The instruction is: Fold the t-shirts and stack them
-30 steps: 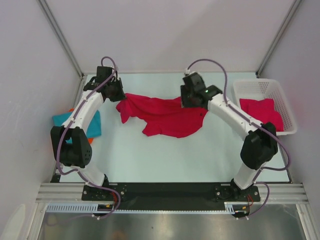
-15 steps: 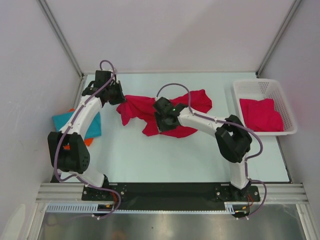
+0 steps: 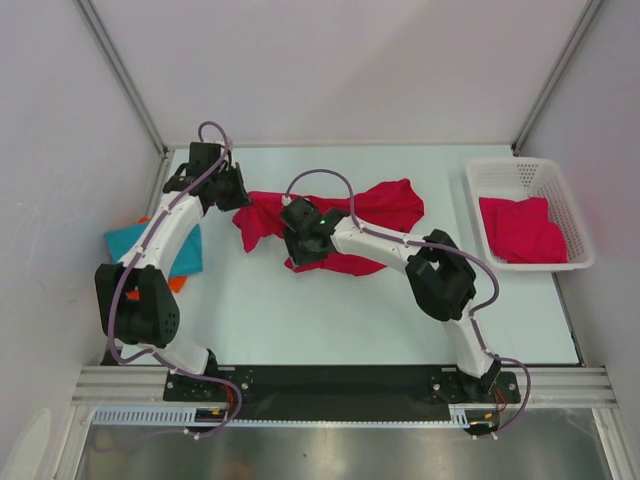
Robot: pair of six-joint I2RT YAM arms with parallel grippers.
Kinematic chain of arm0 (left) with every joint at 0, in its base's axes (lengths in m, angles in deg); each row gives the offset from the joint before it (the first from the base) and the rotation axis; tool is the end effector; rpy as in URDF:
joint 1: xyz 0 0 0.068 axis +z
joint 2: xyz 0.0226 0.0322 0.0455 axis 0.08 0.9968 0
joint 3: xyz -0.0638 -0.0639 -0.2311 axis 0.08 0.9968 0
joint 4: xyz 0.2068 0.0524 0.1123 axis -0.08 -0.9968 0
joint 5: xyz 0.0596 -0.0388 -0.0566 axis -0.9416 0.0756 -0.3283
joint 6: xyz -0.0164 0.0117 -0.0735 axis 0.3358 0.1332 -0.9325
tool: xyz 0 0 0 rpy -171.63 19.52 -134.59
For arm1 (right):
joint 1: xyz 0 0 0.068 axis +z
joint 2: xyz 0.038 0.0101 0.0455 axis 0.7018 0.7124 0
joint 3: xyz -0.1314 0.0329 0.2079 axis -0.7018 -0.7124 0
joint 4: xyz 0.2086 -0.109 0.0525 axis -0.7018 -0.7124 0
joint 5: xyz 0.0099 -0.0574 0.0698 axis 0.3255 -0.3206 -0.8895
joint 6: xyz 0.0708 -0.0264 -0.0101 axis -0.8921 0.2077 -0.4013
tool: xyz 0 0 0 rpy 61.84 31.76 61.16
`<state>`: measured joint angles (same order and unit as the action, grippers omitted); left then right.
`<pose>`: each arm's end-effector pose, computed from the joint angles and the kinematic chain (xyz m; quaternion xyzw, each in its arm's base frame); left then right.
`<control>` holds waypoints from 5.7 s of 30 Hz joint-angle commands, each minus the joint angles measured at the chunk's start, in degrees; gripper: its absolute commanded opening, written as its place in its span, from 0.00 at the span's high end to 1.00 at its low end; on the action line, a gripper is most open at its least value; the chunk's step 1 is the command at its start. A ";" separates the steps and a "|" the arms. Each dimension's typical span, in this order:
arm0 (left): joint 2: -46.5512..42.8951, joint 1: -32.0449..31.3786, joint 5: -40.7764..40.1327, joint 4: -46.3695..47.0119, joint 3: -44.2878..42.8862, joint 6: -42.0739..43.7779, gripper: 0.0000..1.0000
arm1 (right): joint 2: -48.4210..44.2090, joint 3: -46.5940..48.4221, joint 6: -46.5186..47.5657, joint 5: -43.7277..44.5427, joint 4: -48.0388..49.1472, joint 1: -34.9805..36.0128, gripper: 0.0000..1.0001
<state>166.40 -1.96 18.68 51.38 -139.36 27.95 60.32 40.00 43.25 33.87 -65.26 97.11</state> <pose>0.3447 -0.0503 0.2602 -0.0703 0.9235 -0.1568 0.3431 0.2753 0.3492 0.1711 -0.2127 0.9374 0.1366 0.2394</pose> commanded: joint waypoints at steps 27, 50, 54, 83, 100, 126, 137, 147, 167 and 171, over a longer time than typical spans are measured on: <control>-4.12 2.94 2.81 2.73 1.05 1.12 1.00 | 8.02 5.04 1.22 1.55 -1.74 0.64 1.00; -7.99 1.37 2.90 7.12 18.79 -2.92 0.00 | -12.55 7.23 3.41 12.80 -8.24 -1.38 1.00; -8.52 -2.33 0.71 7.83 21.35 -3.71 0.00 | -13.52 8.03 3.85 13.42 -8.95 -2.08 1.00; 1.41 -11.56 -25.23 -0.61 17.92 -4.51 0.11 | -27.31 1.44 5.61 15.88 -9.74 -8.76 1.00; -5.61 -10.77 -27.25 -9.21 4.69 -2.14 1.00 | -37.07 3.97 8.86 20.70 -14.56 -12.98 1.00; -20.74 -7.17 -30.42 -34.45 -36.31 4.98 0.99 | -45.08 33.43 10.62 29.94 -29.96 -14.03 1.00; 3.55 4.43 -18.64 -23.55 -44.02 5.69 1.00 | -25.23 40.17 13.61 16.76 -24.15 -35.82 1.00; 19.09 6.37 -17.67 -21.09 -68.47 3.49 1.00 | -17.71 53.91 15.19 11.31 -17.66 -45.33 1.00; -1.84 7.86 -11.52 -11.77 -27.69 2.61 1.00 | -35.68 10.85 11.07 0.17 -11.07 -43.22 1.00; -2.10 7.86 -11.26 -12.30 -28.22 2.70 1.00 | -27.19 8.47 10.01 -8.19 -8.60 -38.57 0.90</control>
<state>167.45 6.22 6.01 36.08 -165.59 30.55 27.51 49.42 55.23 37.34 -78.37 54.35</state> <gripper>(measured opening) 0.010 0.076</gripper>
